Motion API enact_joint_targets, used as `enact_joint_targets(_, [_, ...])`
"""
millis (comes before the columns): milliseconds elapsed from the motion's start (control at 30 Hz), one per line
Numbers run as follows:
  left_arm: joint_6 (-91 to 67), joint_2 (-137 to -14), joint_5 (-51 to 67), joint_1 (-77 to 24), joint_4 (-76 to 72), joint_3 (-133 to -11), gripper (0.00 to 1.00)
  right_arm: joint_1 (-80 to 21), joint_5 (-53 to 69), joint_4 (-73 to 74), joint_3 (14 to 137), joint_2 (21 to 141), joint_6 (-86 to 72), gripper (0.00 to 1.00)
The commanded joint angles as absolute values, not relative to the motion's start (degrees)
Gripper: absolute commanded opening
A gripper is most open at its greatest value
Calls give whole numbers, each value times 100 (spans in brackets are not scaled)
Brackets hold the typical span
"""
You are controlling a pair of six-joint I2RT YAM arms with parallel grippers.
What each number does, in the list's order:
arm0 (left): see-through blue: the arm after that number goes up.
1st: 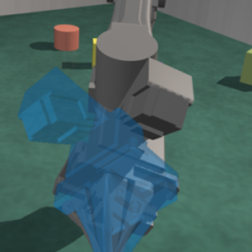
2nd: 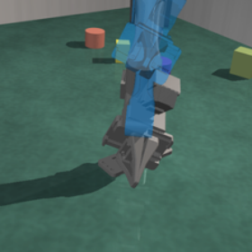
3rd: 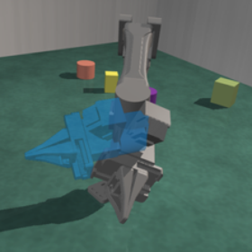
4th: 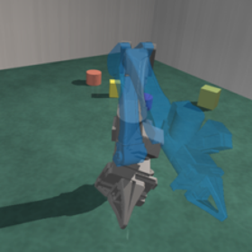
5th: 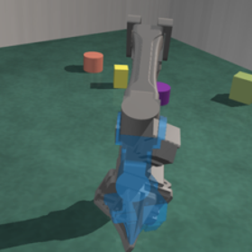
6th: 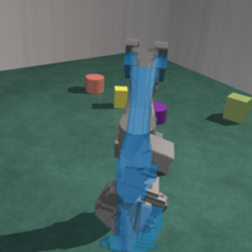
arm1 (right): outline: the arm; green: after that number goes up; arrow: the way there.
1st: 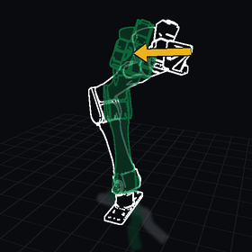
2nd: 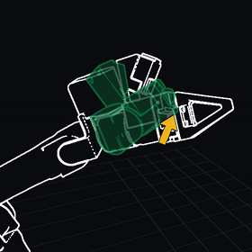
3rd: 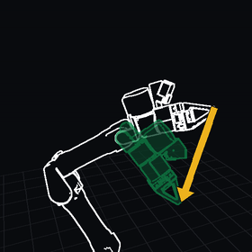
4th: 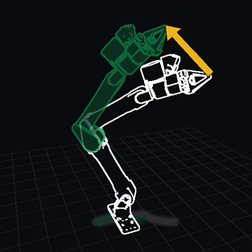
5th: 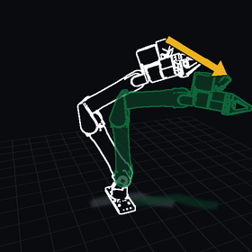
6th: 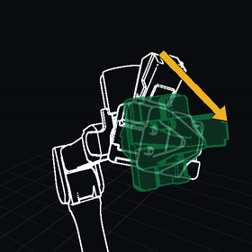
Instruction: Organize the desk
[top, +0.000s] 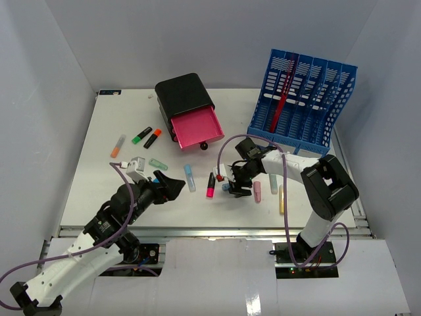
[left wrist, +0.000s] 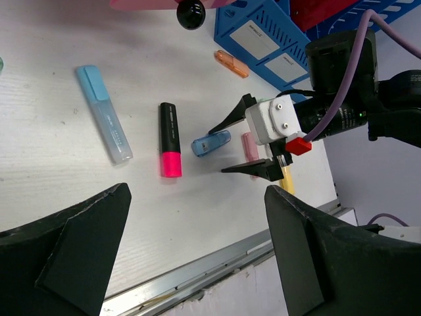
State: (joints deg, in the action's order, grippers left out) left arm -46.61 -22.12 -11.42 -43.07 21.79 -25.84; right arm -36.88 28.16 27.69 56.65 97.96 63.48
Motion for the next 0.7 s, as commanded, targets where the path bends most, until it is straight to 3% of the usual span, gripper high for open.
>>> enact_joint_targets(0, [-4884,-2063,-1012,-4280,2054,-2474,94,-3718,2838,2716,5930,9917,6382,69])
enact_joint_targets(133, [-4956,-1887,-1016,-4280,2139,-2420,93,-3721,2862,2716,5936,9995,6367,63])
enact_joint_targets(367, [-5046,-1732,-1019,-4280,2322,-2410,93,-3718,2856,2582,5663,9832,6355,35])
enact_joint_targets(533, [-5045,-1705,-984,-4280,2408,-2514,93,-3718,2858,2619,5502,9362,6364,21])
enact_joint_targets(667, [-5027,-1709,-966,-4280,2453,-2585,93,-3718,3043,3115,5908,8847,6305,17])
